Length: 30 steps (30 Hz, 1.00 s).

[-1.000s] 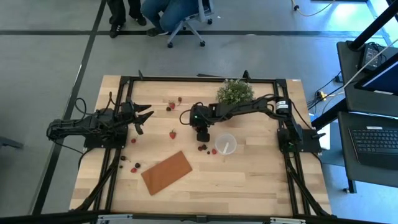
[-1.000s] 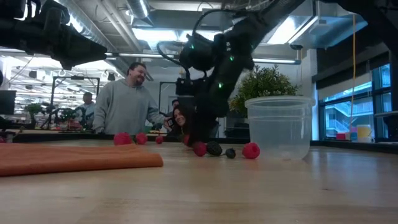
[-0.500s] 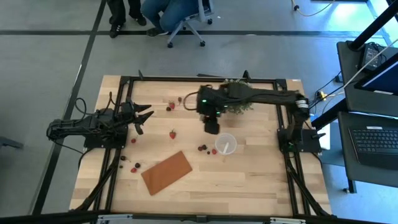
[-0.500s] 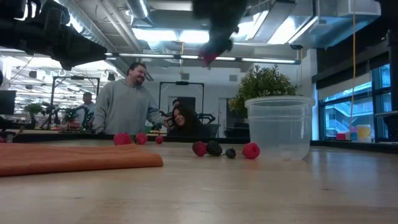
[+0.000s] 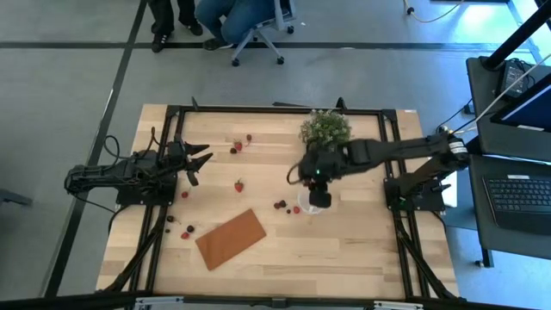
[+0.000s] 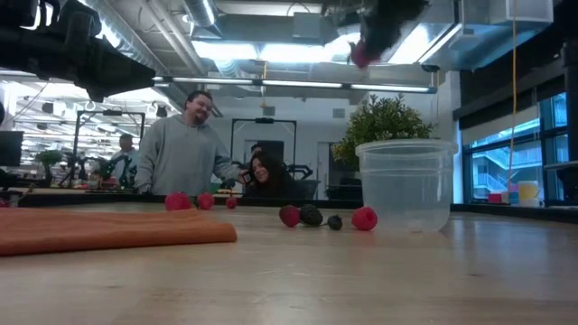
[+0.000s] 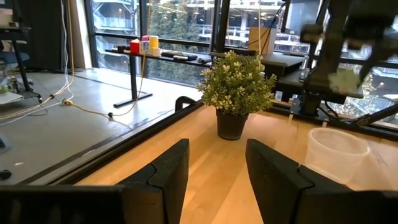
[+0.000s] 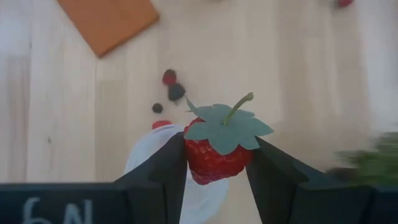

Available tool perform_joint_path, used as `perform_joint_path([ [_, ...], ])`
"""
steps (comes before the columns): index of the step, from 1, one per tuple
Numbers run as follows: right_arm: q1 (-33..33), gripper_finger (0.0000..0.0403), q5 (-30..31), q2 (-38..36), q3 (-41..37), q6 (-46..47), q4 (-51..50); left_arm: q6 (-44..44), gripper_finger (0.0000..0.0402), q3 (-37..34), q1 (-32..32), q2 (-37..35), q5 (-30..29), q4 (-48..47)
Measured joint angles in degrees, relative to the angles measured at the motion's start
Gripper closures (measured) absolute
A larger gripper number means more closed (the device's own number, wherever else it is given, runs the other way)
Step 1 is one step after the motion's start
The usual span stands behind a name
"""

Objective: Pick and placing Produce into tupperware
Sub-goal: Put the red strawberry into the transparent container

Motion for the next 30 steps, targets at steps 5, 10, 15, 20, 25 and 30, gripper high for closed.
perform_joint_path([
  [5,0.4,0.0254,-1.1,-2.4,-8.8,1.7,6.6,0.0,0.0249,0.0,0.0,0.0,0.0,0.0],
  [10,0.5,0.0254,-1.3,-2.7,-14.0,1.6,9.5,0.0,0.0249,0.0,0.0,0.0,0.0,-0.2],
  [15,1.6,0.0254,-2.2,-2.5,-20.3,1.7,14.4,0.0,0.0249,0.0,0.0,0.0,0.0,-0.2],
  [20,2.4,0.0254,-2.2,-2.5,-25.0,3.5,18.3,0.0,0.0249,0.0,0.0,0.0,0.0,-0.2],
  [25,2.5,0.0254,-2.1,-2.5,-28.1,3.8,21.8,0.0,0.0249,0.0,0.0,0.0,0.0,-0.2],
  [30,2.5,0.0254,-2.1,-2.4,-28.4,3.2,22.4,0.0,0.0249,0.0,0.0,0.0,0.0,-0.2],
])
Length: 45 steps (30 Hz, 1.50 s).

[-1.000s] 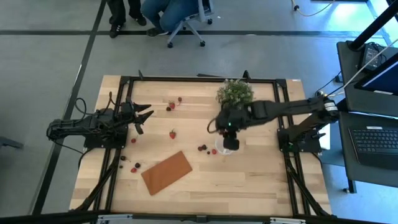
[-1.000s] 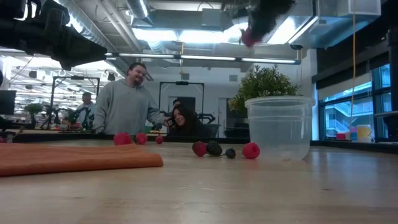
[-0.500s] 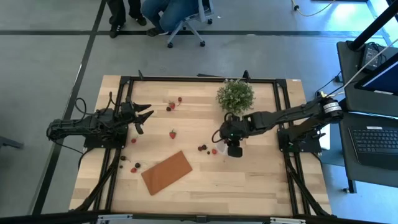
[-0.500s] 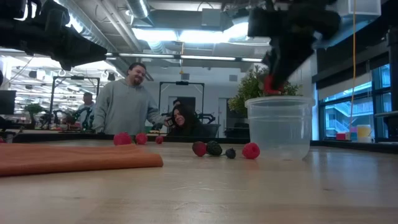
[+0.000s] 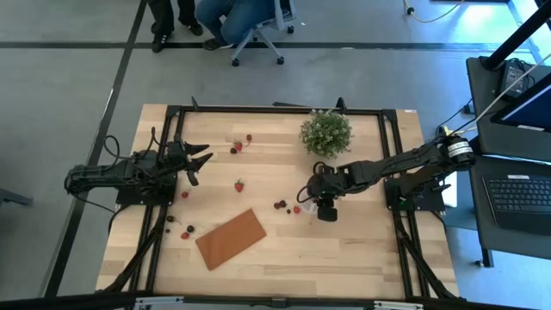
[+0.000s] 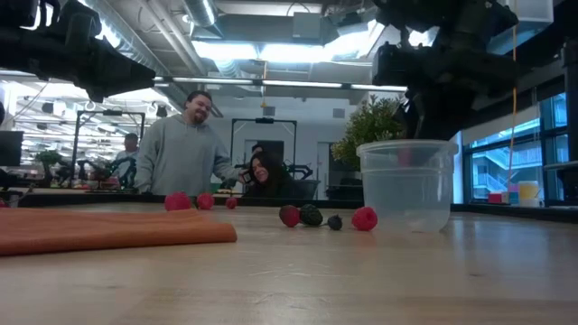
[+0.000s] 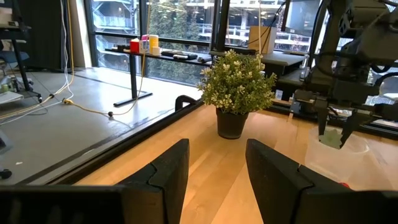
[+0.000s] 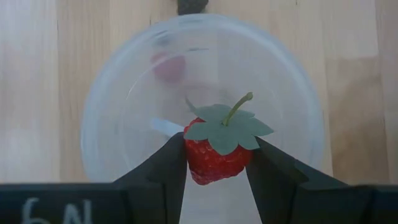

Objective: Pick and placing Produce into tupperware
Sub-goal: Put the red strawberry into the transparent container, then put the red cherry into the transparent container

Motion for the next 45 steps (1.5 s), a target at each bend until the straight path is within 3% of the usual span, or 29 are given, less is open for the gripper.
perform_joint_path([
  [12,0.0,0.0250,-0.1,0.0,0.0,-1.5,0.5,0.0,0.0249,0.0,0.0,0.0,0.0,0.0],
  [22,0.0,0.0170,-0.2,0.0,1.1,-1.7,0.6,0.0,0.0249,0.0,0.0,0.0,0.0,0.0],
  [28,0.0,0.0150,0.4,-1.7,9.1,-4.1,-5.1,0.0,0.0243,0.0,0.0,0.0,0.1,2.9],
  [32,-0.2,0.0149,4.3,-5.9,10.8,-4.3,-11.9,0.0,0.0208,0.0,0.0,0.0,0.8,6.5],
  [37,-0.3,0.0149,4.8,-17.2,7.7,-2.7,-11.2,-2.6,0.0158,0.0,0.0,0.1,6.4,10.3],
  [45,-0.3,0.0149,6.9,-33.1,2.9,0.1,-7.9,-14.2,0.0151,0.0,-0.3,2.4,9.6,15.6],
])
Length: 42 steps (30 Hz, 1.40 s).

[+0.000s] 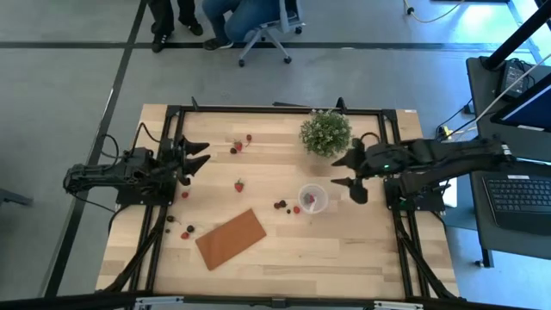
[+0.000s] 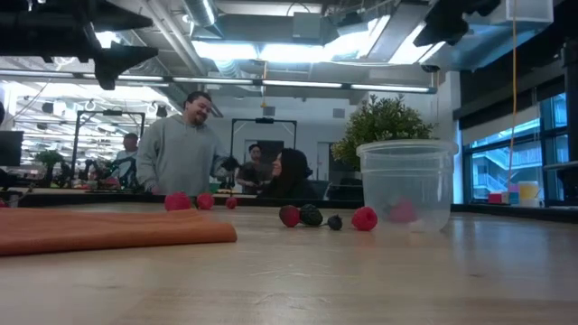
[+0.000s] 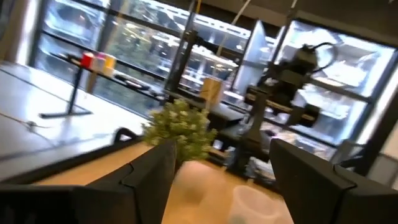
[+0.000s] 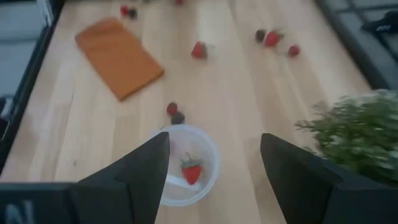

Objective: Pick and placing Produce into tupperware
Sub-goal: Put the red cherry into the transparent container

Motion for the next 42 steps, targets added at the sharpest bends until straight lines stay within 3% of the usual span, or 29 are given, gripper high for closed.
perform_joint_path([
  [3,-0.1,0.0149,1.5,-3.3,-1.4,0.8,1.1,-0.1,0.0153,0.1,-0.9,8.2,0.6,5.0],
  [8,-0.4,0.0149,2.2,-4.9,-3.4,2.9,1.1,8.0,0.0153,3.2,-2.8,26.0,1.0,16.4],
  [22,-0.4,0.0149,2.2,-4.7,-8.9,3.0,1.3,17.7,0.0154,27.7,-5.9,63.4,0.7,5.1],
  [28,-0.4,0.0149,2.2,-4.7,-11.5,3.1,1.9,20.8,0.0154,35.6,-9.2,76.1,0.7,4.4],
  [42,-0.4,0.0149,2.2,-4.5,-12.3,2.7,2.9,17.0,0.0156,42.1,-14.9,97.7,0.4,4.1],
])
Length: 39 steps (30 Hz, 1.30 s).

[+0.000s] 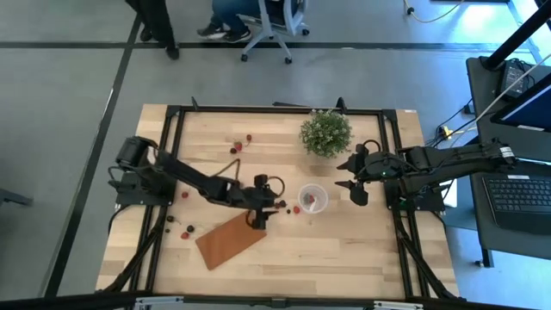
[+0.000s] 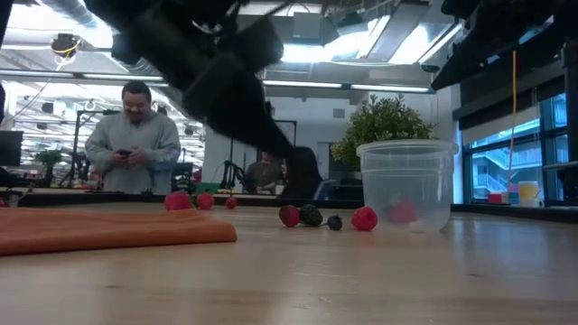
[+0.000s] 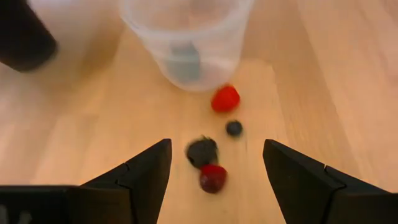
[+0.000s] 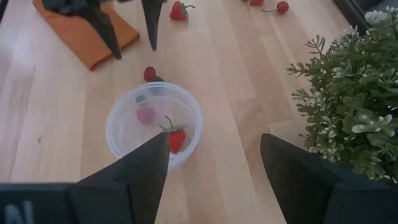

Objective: Pick and placing Produce into tupperware
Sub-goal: Put the red cherry into the transparent container

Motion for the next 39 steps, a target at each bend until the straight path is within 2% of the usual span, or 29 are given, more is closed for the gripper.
perform_joint_path([
  [6,0.0,0.0149,0.0,0.0,0.0,0.0,0.0,-3.6,0.0177,1.2,-0.7,4.7,0.0,0.1],
  [12,0.0,0.0149,0.0,0.0,0.0,-0.1,0.0,-5.9,0.0198,1.2,-0.1,5.5,0.0,-0.3],
  [25,0.0,0.0149,0.0,0.0,0.0,0.0,0.0,-6.1,0.0199,1.1,1.0,5.6,2.3,-2.0],
  [39,0.0,0.0149,0.0,0.0,0.0,0.0,0.1,-7.6,0.0199,3.5,1.4,11.1,2.6,1.1],
])
